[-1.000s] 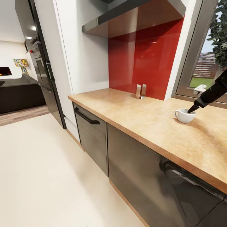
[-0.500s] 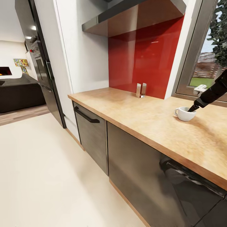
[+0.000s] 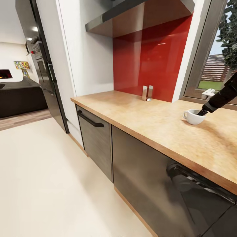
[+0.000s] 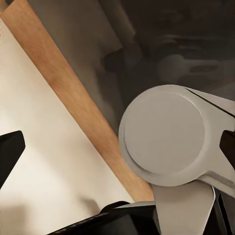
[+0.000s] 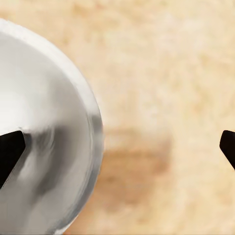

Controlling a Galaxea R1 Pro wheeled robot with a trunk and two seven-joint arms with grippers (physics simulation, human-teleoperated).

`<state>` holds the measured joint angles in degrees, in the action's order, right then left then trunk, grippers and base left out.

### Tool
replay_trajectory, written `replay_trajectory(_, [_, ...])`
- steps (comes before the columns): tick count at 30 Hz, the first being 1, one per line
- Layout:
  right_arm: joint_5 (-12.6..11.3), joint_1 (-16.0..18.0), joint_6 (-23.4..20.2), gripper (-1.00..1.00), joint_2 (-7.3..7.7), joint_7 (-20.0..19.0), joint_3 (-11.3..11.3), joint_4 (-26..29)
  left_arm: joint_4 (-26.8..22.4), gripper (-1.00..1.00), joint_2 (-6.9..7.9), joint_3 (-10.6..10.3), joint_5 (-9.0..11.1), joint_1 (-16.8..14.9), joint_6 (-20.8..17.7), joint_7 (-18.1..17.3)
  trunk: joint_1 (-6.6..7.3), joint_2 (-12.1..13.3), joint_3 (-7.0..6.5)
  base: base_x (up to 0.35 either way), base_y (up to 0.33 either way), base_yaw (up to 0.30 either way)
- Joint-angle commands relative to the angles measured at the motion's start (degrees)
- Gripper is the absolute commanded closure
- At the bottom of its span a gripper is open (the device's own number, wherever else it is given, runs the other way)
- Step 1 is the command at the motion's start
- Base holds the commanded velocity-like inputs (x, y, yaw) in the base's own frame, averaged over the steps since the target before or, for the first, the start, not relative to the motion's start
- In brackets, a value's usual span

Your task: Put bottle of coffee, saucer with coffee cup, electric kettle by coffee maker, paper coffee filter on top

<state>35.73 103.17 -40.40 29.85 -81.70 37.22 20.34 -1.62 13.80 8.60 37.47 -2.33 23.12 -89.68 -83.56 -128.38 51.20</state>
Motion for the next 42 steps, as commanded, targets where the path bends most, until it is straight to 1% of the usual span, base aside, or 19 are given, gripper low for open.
replay_trajectory(1, [0.4,0.0,-0.6,-1.0,0.03,-0.8,0.0,0.1,0.0,-1.0,0.0,0.4,-0.3,0.0,0.4,-0.1,-0.21,-0.4,0.24,0.0,0.0,0.0])
replay_trajectory(4, [0.4,0.0,-0.6,-1.0,0.03,-1.0,0.0,0.1,0.0,-1.0,0.0,0.4,-0.3,0.0,0.4,-0.1,-0.87,-1.6,0.78,0.0,0.0,0.0])
replay_trajectory(15, [0.4,0.0,-0.6,-1.0,0.03,-1.1,-0.1,0.1,0.0,-1.0,0.0,0.4,-0.3,0.0,0.4,-0.1,-0.87,-1.6,0.78,0.0,0.0,0.0])
replay_trajectory(16, [0.4,0.0,-0.6,1.0,0.03,-1.1,-0.1,0.1,0.0,-1.0,0.0,0.4,-0.3,0.0,0.4,-0.1,-0.87,-1.6,0.78,0.0,0.0,0.0])
replay_trajectory(34, [0.4,0.0,-0.6,1.0,0.03,-1.2,0.0,0.1,0.0,-1.0,0.0,0.4,-0.3,0.0,0.4,-0.1,-0.87,-1.6,0.78,0.0,0.0,0.0])
replay_trajectory(42, [0.4,0.0,-0.6,1.0,0.03,-1.2,0.0,0.2,0.0,-1.0,0.0,0.4,-0.3,0.0,0.4,-0.1,0.89,1.6,-0.66,0.0,0.0,0.0])
